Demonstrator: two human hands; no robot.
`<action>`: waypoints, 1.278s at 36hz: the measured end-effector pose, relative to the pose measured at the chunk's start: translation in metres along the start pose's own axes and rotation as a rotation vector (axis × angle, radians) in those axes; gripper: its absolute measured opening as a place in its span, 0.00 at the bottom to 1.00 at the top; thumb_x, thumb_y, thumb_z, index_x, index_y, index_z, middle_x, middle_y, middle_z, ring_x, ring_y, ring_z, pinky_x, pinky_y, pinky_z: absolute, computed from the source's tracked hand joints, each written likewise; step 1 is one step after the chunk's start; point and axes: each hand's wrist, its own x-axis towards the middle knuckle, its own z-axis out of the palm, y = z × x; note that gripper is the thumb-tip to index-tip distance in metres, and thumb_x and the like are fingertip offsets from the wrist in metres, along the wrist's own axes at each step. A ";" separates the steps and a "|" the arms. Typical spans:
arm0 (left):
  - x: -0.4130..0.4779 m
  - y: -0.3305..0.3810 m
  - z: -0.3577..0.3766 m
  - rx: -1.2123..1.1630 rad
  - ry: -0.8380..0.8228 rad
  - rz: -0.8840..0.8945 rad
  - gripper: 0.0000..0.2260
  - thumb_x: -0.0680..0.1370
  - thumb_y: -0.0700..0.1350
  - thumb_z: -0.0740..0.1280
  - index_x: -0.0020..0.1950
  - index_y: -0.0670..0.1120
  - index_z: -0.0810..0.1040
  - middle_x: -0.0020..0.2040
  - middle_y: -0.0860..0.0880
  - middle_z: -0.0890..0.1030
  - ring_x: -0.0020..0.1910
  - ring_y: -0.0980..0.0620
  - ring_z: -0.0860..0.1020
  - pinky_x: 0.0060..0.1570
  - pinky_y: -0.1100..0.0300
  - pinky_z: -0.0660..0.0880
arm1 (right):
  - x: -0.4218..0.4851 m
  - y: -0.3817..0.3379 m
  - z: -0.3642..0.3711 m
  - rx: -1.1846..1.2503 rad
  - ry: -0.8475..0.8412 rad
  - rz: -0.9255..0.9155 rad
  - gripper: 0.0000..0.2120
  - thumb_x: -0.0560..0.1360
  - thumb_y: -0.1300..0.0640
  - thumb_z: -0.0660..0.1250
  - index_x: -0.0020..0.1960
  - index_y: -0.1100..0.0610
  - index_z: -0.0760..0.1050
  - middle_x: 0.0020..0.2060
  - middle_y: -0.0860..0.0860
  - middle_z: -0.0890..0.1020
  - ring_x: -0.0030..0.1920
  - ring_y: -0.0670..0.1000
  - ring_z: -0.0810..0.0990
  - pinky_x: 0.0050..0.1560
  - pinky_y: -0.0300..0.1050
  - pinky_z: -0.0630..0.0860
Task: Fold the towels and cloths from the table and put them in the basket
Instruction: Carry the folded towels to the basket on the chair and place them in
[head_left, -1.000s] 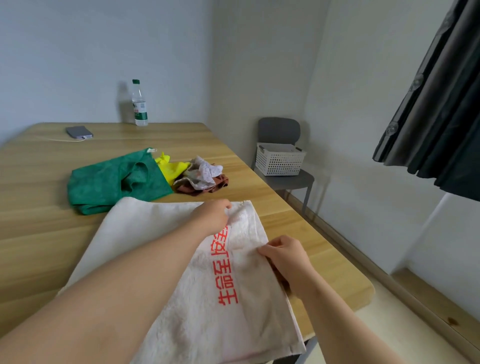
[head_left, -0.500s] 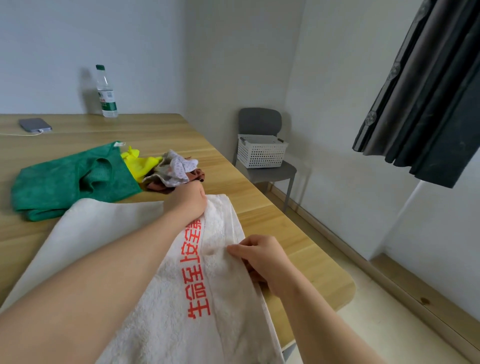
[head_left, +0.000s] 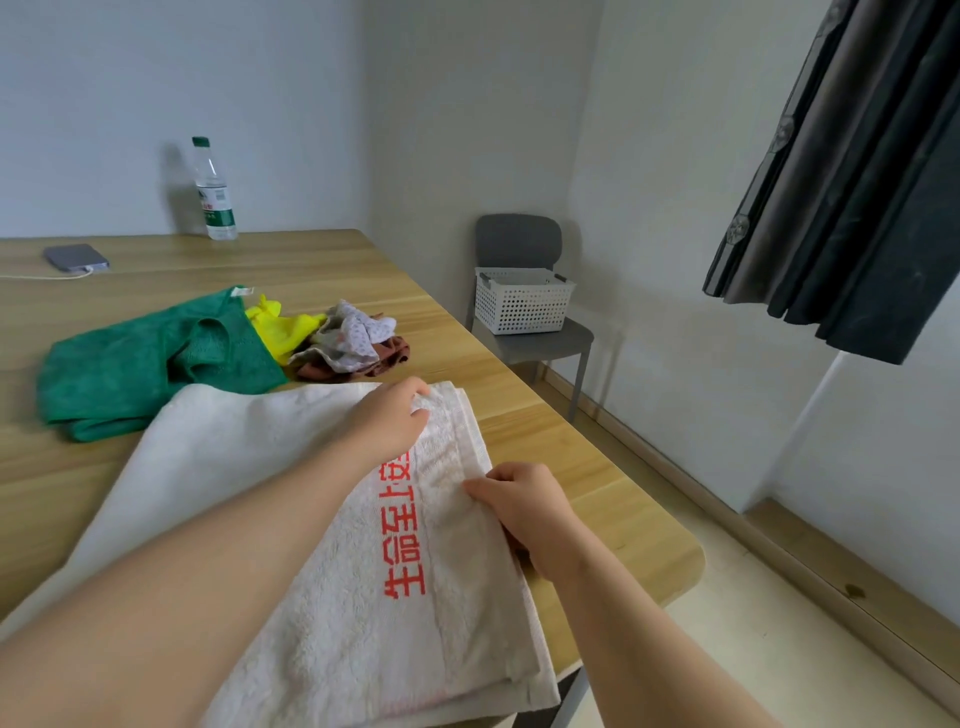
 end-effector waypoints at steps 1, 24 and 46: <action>-0.004 0.000 -0.003 0.021 0.005 0.004 0.14 0.80 0.46 0.58 0.66 0.51 0.69 0.67 0.48 0.71 0.33 0.56 0.73 0.32 0.61 0.68 | -0.001 0.000 0.000 -0.001 0.010 0.001 0.09 0.72 0.54 0.67 0.45 0.60 0.80 0.43 0.55 0.83 0.46 0.56 0.82 0.48 0.51 0.80; -0.120 0.000 -0.024 0.304 -0.196 0.183 0.20 0.80 0.54 0.57 0.72 0.56 0.64 0.73 0.53 0.64 0.70 0.52 0.64 0.69 0.54 0.62 | -0.068 -0.002 0.008 -0.676 0.306 -0.369 0.15 0.78 0.55 0.61 0.64 0.50 0.70 0.60 0.49 0.73 0.57 0.49 0.72 0.49 0.40 0.74; -0.196 -0.103 -0.091 -0.179 -0.044 -0.116 0.13 0.79 0.35 0.58 0.47 0.50 0.78 0.43 0.53 0.79 0.40 0.60 0.76 0.45 0.63 0.74 | -0.100 -0.029 0.077 -0.835 0.116 -0.579 0.15 0.78 0.57 0.57 0.62 0.50 0.74 0.63 0.50 0.75 0.65 0.54 0.69 0.64 0.49 0.65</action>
